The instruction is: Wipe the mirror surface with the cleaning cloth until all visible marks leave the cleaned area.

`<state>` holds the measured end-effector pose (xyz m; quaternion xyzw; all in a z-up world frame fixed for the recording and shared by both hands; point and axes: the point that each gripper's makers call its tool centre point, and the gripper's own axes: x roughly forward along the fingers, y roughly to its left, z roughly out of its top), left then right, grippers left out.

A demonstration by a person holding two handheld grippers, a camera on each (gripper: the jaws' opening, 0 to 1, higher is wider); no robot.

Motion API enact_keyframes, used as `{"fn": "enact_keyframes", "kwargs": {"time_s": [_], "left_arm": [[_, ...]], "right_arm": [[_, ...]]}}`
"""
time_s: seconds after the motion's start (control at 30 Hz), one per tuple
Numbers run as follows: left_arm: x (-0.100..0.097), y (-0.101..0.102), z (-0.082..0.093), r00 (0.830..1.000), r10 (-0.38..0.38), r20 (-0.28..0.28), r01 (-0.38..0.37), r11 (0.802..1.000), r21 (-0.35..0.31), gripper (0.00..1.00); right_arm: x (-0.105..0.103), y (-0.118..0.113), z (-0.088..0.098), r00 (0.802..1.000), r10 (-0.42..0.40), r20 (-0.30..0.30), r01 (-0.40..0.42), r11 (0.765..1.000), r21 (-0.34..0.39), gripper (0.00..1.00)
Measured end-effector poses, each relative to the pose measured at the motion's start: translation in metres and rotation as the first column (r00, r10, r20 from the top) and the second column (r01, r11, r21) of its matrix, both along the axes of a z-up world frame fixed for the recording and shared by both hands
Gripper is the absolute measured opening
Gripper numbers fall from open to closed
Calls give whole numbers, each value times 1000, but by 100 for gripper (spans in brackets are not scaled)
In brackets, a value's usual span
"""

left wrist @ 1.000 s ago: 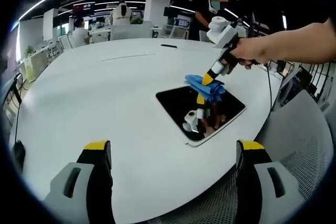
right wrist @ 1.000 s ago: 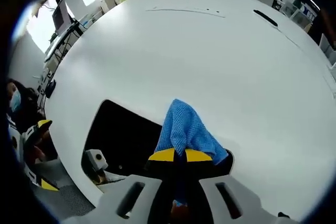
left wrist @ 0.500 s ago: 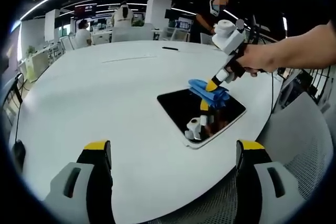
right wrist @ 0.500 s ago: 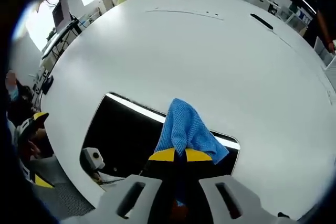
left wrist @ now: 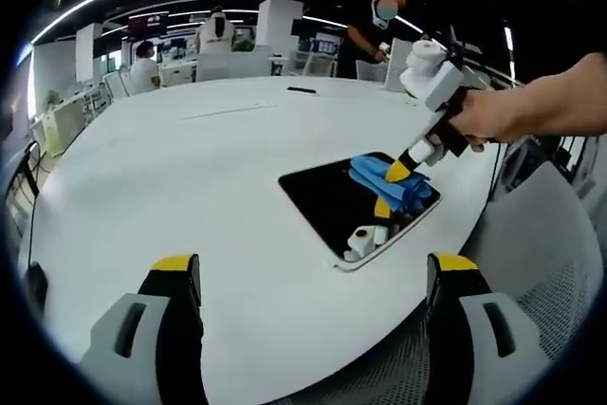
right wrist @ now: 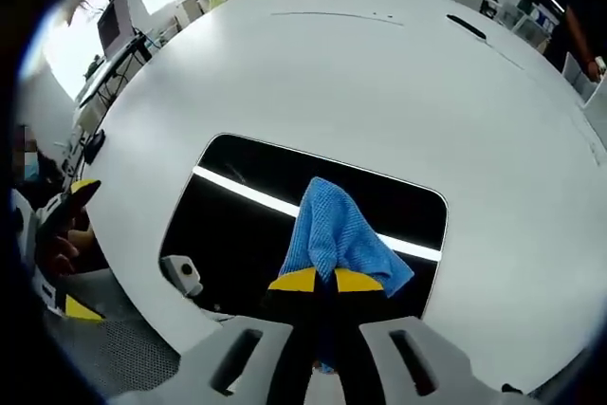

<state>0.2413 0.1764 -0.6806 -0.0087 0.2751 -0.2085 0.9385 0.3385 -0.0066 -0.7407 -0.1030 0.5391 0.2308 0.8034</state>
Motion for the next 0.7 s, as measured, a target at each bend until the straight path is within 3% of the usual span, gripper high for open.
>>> {"fn": "enact_keyframes", "kwargs": {"time_s": [0.7], "left_arm": [[1, -1, 5, 999, -12, 31, 12, 1000, 16, 99]], "right_arm": [[-37, -6, 3, 999, -37, -6, 37, 998, 56, 0]]}}
